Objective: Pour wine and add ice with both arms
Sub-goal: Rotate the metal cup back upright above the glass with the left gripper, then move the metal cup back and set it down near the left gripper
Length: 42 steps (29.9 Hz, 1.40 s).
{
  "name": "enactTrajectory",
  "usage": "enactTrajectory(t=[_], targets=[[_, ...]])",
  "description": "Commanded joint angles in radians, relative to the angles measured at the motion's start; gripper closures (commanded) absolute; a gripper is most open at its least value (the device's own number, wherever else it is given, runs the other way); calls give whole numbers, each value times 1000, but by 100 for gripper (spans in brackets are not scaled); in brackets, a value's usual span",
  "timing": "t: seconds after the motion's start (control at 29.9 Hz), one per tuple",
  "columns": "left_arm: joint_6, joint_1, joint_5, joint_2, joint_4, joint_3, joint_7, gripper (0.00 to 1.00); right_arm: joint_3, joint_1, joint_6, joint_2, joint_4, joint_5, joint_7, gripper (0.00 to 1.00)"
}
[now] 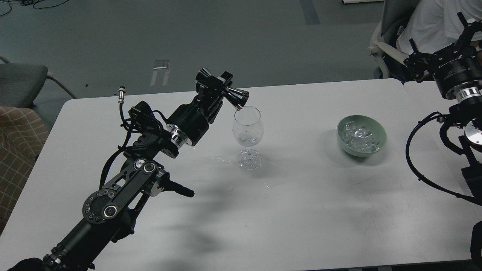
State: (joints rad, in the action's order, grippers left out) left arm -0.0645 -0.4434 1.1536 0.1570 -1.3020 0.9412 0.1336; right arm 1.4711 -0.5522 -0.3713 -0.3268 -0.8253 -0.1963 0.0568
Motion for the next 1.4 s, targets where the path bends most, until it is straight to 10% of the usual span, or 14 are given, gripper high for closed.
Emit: enactTrajectory(t=[0.0,0.87,1.37], targets=[[-1,3,-9,4,-3,1,-5,100,0,1,-1,0,0,0,0,0],[38,124,-1029,38,9,542,-100,100,-6,61,2,-49,-15,-5,-3,0],[-67,115,-1249,23,404,633,-86,100,-12,61,28,-97,-14,-52,-3,0]])
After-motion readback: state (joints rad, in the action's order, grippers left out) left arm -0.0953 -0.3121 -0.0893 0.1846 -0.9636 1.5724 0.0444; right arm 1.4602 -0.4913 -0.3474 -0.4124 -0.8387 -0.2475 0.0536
